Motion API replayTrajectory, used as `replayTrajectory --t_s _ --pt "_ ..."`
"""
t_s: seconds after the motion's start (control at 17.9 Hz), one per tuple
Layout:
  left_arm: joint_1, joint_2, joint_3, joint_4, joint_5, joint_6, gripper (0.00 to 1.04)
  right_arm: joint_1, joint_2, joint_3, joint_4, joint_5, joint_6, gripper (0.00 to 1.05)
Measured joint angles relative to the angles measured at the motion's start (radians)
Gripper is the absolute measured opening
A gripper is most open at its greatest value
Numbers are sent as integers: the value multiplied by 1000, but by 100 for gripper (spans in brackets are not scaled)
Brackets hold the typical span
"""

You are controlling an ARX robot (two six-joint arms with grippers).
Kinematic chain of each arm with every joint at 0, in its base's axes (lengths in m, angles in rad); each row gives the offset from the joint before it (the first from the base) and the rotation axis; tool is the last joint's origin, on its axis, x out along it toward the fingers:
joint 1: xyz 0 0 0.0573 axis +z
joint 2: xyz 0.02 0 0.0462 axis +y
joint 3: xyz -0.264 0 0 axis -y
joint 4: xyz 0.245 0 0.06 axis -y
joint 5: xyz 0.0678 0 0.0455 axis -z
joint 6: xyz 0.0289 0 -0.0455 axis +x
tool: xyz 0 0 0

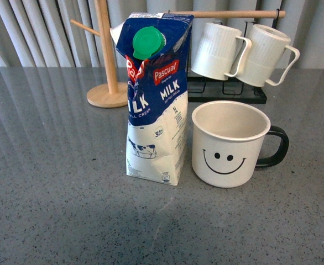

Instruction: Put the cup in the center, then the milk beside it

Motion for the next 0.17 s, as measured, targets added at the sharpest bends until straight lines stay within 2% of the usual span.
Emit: replayTrajectory --t_s 0.06,0.17 --pt "0 0 0 0 0 2 98 0 0 0 0 0 0 98" --pt "0 0 0 0 0 2 98 0 0 0 0 0 0 98"
